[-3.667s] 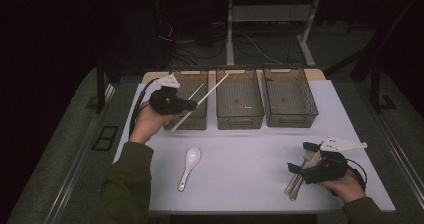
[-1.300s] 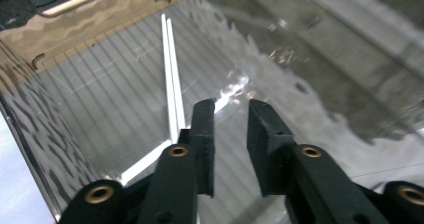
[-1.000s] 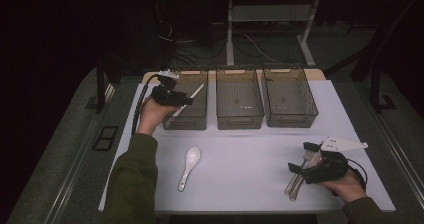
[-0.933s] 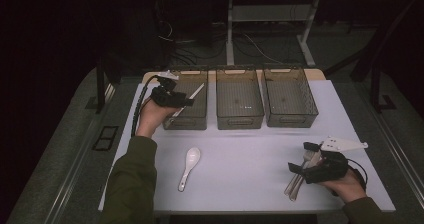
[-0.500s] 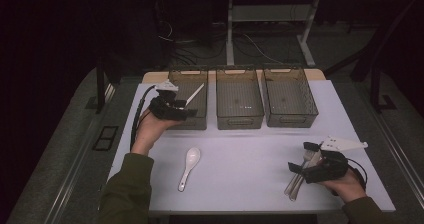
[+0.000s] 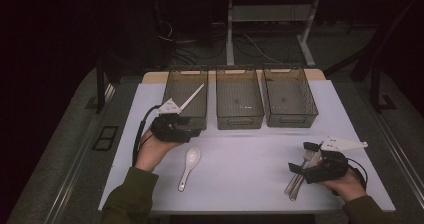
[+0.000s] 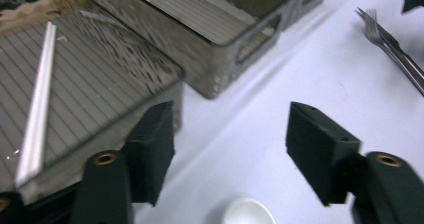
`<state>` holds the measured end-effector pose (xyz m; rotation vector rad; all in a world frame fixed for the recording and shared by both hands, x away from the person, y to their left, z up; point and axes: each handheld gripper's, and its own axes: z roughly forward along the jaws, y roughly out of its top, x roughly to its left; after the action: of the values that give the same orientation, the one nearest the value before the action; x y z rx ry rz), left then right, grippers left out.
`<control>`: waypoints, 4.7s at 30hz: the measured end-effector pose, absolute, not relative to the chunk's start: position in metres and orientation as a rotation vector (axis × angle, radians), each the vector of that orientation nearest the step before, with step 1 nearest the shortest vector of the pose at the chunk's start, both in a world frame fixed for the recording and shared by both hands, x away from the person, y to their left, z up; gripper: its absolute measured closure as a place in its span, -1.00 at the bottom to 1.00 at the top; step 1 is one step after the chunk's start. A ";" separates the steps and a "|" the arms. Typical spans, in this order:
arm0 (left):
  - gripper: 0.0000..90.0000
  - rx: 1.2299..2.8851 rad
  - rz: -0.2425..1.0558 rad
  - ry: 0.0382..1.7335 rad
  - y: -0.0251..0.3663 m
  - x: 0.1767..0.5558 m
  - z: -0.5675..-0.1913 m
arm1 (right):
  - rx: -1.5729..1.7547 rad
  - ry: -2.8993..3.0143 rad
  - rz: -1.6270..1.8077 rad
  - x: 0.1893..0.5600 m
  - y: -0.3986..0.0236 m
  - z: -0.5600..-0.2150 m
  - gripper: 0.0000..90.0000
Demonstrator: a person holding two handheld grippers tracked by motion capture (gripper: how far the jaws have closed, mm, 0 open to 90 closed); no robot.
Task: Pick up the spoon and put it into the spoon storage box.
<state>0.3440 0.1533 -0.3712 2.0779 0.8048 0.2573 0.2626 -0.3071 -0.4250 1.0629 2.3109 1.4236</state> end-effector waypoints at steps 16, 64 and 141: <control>0.96 2.139 0.146 0.700 0.149 0.288 -0.399 | 1.065 2.306 1.412 0.261 -0.306 -0.425 -0.99; 0.98 2.441 0.302 0.867 0.195 0.275 -0.429 | 1.065 2.297 1.417 0.259 -0.306 -0.424 -0.99; 0.33 2.435 0.078 0.555 0.167 0.318 -0.435 | 1.064 2.303 1.416 0.260 -0.305 -0.424 -0.99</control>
<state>0.3180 0.1668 -0.4350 2.4350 0.5555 0.0782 0.2603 -0.3053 -0.4242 1.0639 2.3025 1.4156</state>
